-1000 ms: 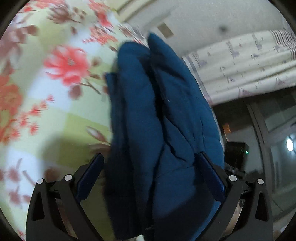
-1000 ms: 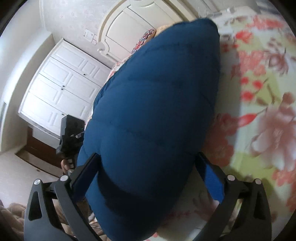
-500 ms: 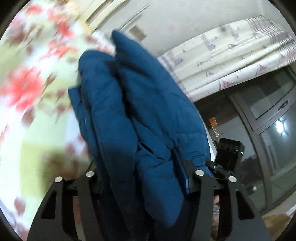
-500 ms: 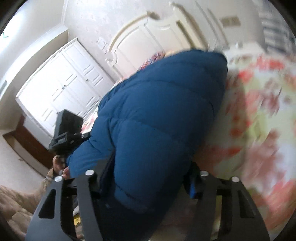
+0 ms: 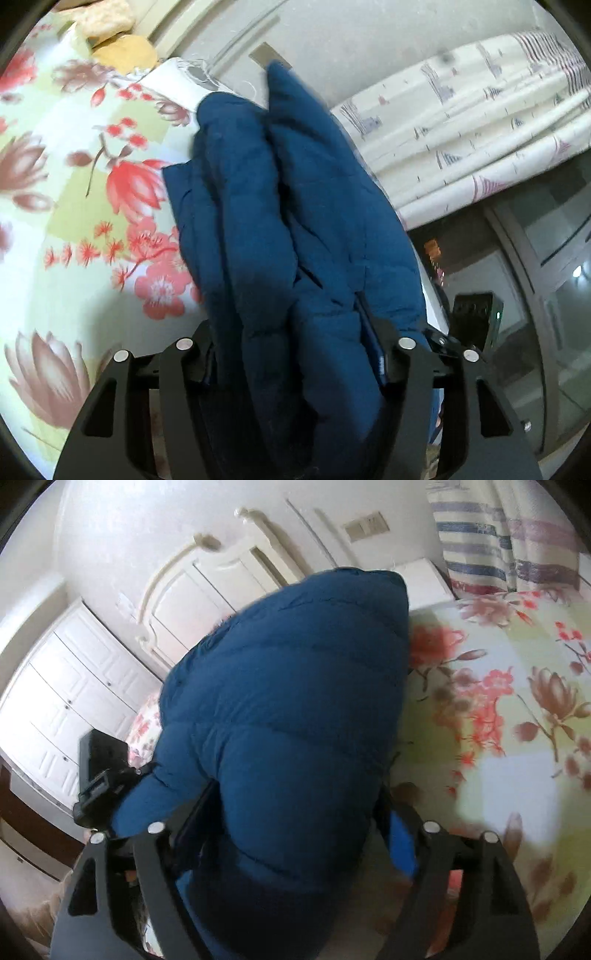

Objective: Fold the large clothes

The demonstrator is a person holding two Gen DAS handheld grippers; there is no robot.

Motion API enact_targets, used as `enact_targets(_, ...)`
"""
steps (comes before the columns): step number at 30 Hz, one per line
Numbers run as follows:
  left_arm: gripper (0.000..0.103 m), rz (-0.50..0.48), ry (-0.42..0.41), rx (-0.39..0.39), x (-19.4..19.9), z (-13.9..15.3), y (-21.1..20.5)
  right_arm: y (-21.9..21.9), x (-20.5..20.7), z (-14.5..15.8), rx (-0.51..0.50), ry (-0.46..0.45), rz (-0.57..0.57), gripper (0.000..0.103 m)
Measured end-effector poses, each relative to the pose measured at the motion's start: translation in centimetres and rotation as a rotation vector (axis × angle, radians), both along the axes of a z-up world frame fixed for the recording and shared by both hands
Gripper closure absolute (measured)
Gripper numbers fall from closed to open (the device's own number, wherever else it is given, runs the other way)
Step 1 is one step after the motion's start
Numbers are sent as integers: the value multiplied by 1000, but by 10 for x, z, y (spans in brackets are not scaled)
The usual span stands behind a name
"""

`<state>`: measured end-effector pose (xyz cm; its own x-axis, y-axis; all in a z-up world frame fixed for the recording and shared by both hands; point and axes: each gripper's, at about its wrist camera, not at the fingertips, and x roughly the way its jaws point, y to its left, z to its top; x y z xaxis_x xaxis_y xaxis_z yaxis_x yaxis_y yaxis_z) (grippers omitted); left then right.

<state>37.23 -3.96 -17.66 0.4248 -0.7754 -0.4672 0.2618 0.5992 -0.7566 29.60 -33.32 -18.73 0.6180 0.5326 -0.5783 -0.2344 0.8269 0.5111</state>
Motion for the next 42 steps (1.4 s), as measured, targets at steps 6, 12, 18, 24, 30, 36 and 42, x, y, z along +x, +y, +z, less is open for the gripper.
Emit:
enact_targets(6, 26, 116, -55, 97, -20, 27, 25, 48, -60, 71, -277, -221, -126, 20)
enact_targets(12, 11, 466, -165, 156, -83, 58, 101, 158, -87, 92, -423, -384, 16, 21)
enact_targets(18, 11, 517, -291, 351, -141, 94, 124, 279, -73, 21, -846, -350, 154, 20)
enact_targets(24, 11, 559, -469, 574, -203, 145, 112, 253, -147, 54, -672, -396, 244, 21)
enact_targets(30, 10, 628, -714, 673, -267, 200, 69, 142, -243, 165, -357, -609, -128, 6)
enact_targets(36, 4, 606, -826, 727, -317, 222, 19, 77, -315, 200, -262, -643, -363, 2)
enact_targets(42, 4, 530, -737, 723, -331, 213, -4, 112, -322, 161, -435, -514, -324, 2)
